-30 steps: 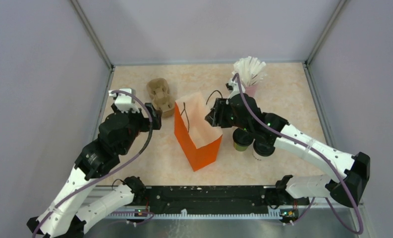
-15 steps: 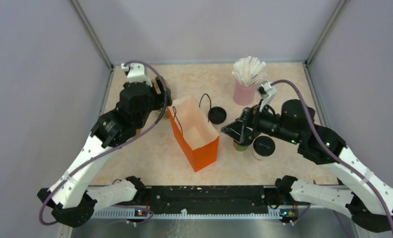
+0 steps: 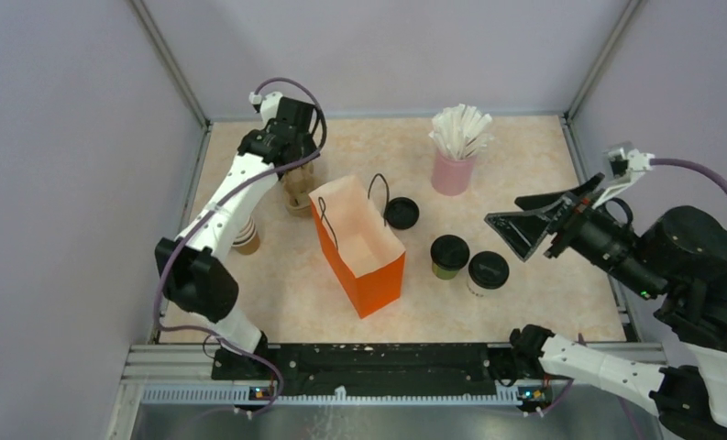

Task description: Pack the takeout coffee

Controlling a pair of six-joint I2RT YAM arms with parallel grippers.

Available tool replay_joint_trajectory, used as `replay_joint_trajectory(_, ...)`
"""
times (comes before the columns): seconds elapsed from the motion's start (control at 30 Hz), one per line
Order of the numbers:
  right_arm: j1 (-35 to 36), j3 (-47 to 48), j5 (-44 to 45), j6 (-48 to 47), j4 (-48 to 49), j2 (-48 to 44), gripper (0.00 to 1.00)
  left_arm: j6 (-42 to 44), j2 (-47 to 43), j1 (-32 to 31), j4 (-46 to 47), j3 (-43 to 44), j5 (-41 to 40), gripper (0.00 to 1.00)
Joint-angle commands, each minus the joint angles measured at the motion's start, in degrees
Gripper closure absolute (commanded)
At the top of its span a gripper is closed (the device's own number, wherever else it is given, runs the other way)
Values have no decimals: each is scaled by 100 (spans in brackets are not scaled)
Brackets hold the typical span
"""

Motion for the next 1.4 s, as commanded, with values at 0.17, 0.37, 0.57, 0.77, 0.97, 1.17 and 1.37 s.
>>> replay_joint_trajectory(0.17,62,-181,-44,-581,-364,752,7,142,1119,697,510,165,661,43)
replay_joint_trajectory(0.37,62,156,265,-969,-552,1174,6,333,1890,916,687,682,1026,45)
replay_joint_trajectory(0.57,64,44,318,-970,-495,1233,6,444,2161,1033,859,712,1333,46)
replay_joint_trajectory(0.77,69,6,573,-850,-638,1235,6,699,2153,1120,672,746,1386,45)
replay_joint_trajectory(0.97,65,-70,705,-788,-639,1215,6,910,2011,1141,649,635,1373,45)
replay_joint_trajectory(1.17,68,-115,697,-680,-654,1292,6,949,2107,1141,593,686,1399,45)
replay_joint_trajectory(1.37,67,-115,751,-610,-646,1328,6,1055,2167,1149,537,614,1410,47)
